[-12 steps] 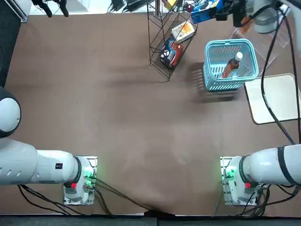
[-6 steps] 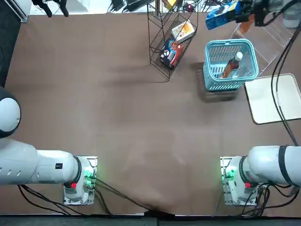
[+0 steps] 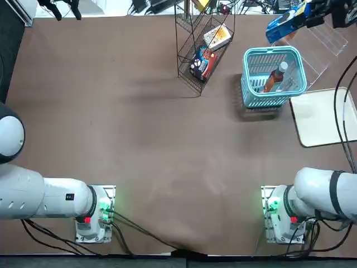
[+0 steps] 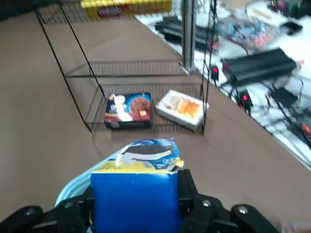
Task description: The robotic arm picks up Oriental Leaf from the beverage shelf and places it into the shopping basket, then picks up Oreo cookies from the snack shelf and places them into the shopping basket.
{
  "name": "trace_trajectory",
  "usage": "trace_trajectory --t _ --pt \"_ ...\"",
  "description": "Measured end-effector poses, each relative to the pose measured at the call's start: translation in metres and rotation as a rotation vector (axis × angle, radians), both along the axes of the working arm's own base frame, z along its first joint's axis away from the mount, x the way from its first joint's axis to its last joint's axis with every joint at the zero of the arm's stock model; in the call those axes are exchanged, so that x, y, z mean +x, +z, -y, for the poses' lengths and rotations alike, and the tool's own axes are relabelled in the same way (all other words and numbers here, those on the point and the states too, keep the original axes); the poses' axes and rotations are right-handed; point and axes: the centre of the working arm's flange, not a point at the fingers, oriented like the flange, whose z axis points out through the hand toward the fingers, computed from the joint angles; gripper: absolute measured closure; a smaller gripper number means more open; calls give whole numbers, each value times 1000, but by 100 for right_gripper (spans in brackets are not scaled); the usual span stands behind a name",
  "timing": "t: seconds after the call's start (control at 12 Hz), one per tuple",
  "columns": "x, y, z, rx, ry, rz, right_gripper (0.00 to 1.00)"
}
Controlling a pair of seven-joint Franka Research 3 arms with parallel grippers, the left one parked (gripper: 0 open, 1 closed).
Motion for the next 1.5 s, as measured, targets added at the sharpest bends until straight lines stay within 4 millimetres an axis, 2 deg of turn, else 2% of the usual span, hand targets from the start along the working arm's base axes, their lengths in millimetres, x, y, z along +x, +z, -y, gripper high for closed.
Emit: trace_trajectory --t 0.17,0.42,0.5,0.75,1.25,1.5 --pt "0 11 6 -48 -32 -50 37" --pt "2 32 3 -126 -105 -148 37" --pt "3 49 -7 -184 -168 -216 37" --pt "5 66 -37 -260 -291 -334 37" --pt "0 65 -120 -403 -572 -511 37" --pt "-5 58 -144 -446 -700 -566 37"
